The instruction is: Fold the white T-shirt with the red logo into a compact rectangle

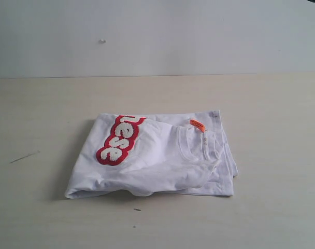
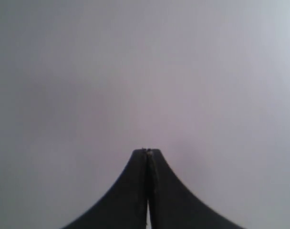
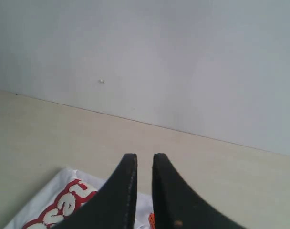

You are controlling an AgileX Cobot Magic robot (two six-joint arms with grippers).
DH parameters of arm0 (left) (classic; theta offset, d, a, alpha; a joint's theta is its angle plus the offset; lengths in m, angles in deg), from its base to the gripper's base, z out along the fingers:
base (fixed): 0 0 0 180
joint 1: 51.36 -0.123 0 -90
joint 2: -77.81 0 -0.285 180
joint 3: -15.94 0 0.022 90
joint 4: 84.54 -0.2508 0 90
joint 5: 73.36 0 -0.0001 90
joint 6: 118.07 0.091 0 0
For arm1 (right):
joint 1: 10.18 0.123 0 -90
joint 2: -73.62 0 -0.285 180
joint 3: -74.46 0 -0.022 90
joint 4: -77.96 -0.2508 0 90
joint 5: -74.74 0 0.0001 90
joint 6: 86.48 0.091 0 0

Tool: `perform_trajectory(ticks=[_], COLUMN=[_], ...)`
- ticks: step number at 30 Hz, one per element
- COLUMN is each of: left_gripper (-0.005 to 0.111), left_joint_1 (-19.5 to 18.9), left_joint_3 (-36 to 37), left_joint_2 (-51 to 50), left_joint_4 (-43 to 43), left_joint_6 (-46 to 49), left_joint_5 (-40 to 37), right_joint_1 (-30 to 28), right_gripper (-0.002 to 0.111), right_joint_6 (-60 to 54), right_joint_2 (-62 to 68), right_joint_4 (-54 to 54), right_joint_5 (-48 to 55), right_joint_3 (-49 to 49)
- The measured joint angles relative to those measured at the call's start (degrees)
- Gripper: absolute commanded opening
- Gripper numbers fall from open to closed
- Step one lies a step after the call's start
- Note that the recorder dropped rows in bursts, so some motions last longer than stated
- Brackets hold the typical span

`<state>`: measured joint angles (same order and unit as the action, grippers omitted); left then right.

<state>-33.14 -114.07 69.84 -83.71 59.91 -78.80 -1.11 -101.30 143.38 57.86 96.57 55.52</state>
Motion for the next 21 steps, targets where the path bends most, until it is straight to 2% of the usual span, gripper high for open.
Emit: perform_trajectory(ticks=[3,9,11,14,21], left_gripper=[0.000,0.000,0.000,0.000,0.000], left_joint_1=[-2.67,-8.41,-11.88,-15.61,-16.59], left_joint_3=[0.98,4.87,7.71,10.52,18.67], left_joint_2=[0.00,0.00,0.00,0.00,0.00], left_joint_4=[-5.24,-6.80,-8.36,-11.18,-14.75], left_joint_6=[-4.84,-10.58,-12.50,-14.57,-11.97], left_joint_5=[0.88,8.59,12.32,13.54,15.92], right_joint_1=[0.00,0.00,0.00,0.00,0.00], right_gripper=[0.014,0.014,0.014,0.014,0.014], right_joint_6=[0.00,0.00,0.00,0.00,0.00], right_joint_2=[0.00,0.00,0.00,0.00,0.00], right_joint_4=[0.00,0.00,0.00,-0.10,-0.10], right_joint_5=[0.00,-0.10,-0.10,-0.10,-0.10], right_joint_3=[0.00,0.00,0.00,0.00,0.00])
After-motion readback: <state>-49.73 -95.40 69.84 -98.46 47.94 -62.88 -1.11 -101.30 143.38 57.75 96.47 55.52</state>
